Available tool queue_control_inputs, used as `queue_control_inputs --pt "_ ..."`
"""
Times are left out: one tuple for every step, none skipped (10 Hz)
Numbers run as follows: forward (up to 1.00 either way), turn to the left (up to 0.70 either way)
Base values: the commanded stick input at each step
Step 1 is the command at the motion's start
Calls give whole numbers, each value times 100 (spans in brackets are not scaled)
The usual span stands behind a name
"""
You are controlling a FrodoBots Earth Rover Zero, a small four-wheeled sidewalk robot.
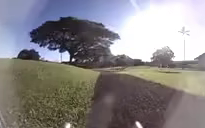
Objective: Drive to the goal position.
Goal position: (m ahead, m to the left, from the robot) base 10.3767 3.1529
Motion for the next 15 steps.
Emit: queue_control_inputs --pt "70 0" --pt "70 0" --pt "70 0" --pt "70 0" --pt "70 0" --pt "70 0" --pt "70 0" --pt "70 0" --pt "70 0" --pt "70 0" --pt "70 0" --pt "70 0" --pt "70 0" --pt "70 0" --pt "70 0"
